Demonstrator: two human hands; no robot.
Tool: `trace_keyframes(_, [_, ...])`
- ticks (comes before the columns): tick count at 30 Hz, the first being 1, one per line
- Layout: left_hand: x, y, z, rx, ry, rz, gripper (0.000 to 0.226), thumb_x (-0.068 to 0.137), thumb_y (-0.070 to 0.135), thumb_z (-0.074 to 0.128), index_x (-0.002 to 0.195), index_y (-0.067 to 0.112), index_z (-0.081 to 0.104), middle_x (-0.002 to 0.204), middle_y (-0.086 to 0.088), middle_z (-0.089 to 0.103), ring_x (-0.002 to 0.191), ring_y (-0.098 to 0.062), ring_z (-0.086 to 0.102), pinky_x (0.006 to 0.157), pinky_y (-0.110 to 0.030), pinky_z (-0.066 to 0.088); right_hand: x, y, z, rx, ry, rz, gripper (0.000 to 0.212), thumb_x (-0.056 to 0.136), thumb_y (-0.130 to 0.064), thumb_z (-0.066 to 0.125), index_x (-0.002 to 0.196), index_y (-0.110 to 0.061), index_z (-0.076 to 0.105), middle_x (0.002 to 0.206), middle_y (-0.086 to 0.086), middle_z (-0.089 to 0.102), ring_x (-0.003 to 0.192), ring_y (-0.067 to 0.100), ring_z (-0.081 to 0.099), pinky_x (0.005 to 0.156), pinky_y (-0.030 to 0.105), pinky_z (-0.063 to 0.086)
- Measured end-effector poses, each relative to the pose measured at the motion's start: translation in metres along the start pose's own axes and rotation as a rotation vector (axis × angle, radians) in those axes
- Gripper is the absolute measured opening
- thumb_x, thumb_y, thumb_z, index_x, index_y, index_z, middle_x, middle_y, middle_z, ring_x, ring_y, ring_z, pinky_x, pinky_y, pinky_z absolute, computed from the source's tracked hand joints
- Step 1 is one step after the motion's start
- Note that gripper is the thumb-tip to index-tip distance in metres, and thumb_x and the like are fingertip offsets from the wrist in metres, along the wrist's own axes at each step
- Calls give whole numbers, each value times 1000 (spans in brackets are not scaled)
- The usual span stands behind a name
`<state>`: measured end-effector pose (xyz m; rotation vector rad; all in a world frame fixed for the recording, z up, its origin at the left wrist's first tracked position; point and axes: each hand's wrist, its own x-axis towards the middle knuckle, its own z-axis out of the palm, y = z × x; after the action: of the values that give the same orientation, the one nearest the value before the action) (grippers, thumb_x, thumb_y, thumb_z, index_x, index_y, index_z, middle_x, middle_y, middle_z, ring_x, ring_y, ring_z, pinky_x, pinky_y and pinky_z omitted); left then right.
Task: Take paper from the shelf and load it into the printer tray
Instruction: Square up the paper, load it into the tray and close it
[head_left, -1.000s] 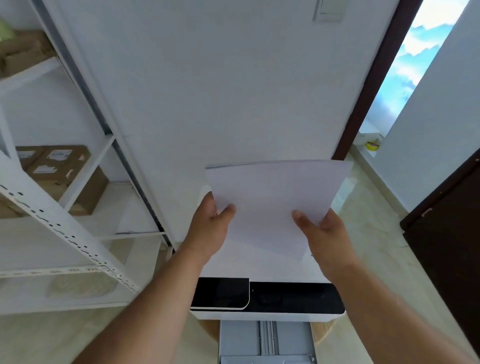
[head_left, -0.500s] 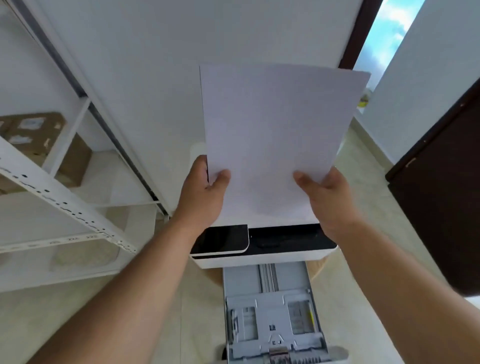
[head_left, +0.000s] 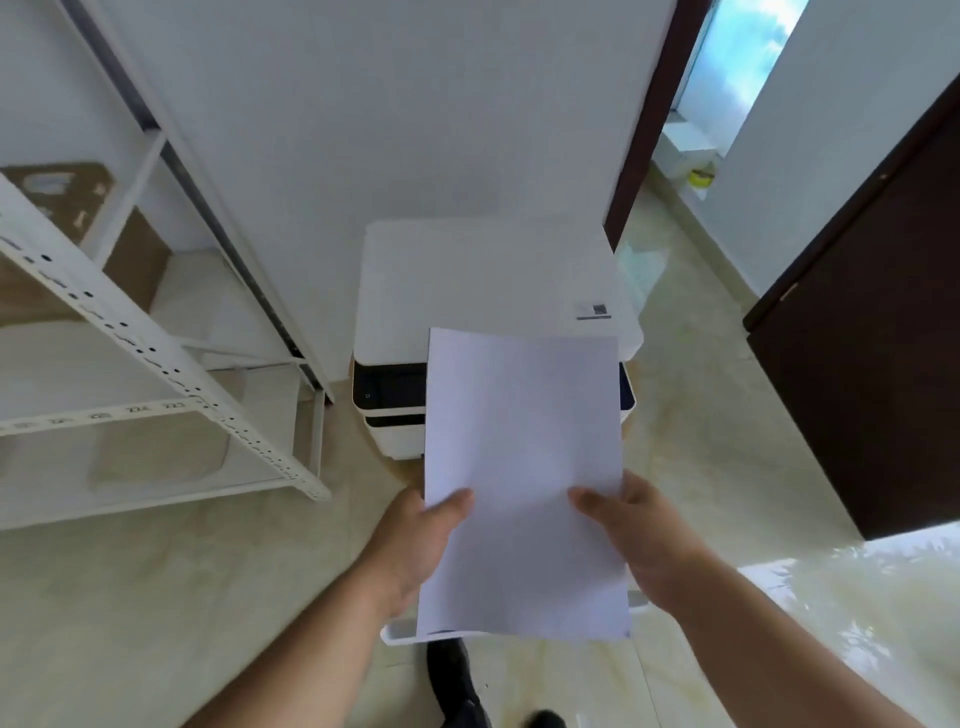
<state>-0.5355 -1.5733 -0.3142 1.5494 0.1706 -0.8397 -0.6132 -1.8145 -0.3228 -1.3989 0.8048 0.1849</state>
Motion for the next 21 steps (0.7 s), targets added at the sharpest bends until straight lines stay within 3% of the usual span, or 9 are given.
trace_keyframes(4, [-12, -53, 18, -2, 51, -120, 20, 104, 23, 60, 116, 19, 75, 108, 0, 82, 94, -17, 80, 81, -36, 61, -13, 58, -17, -107, 6, 105, 27, 95, -17, 72, 120, -7, 72, 111, 13, 82, 104, 38, 77, 98, 59, 59])
trace_keyframes(8, [-7, -91, 24, -34, 90, -220, 24, 102, 25, 63, 122, 17, 73, 110, -5, 81, 100, -30, 79, 95, -52, 60, -20, 98, -23, -244, 35, 179, 41, 79, -35, 60, 112, -14, 74, 107, 10, 81, 101, 35, 77, 97, 57, 59])
trace_keyframes(13, [-5, -115, 28, -22, 97, -274, 42, 84, 41, 75, 122, 21, 73, 115, 1, 80, 112, -27, 73, 107, -54, 52, -22, 110, -16, -386, 116, 211, 23, 95, -24, 54, 109, -18, 70, 107, 8, 76, 96, 29, 73, 83, 36, 59])
trace_keyframes(16, [-3, -129, 26, -46, 120, -293, 59, 72, 47, 79, 126, 24, 70, 123, 4, 76, 120, -24, 68, 112, -52, 47, -16, 115, -12, -437, 114, 238, 25, 92, -27, 51, 108, -18, 68, 105, 8, 75, 95, 29, 73, 88, 39, 60])
trace_keyframes(21, [-3, -154, 25, -13, 120, -335, 64, 75, 49, 75, 134, 27, 63, 132, 9, 70, 127, -19, 62, 118, -49, 41, -2, 126, -5, -473, 125, 280, 26, 94, -25, 50, 113, -18, 67, 102, 7, 75, 96, 31, 72, 96, 44, 58])
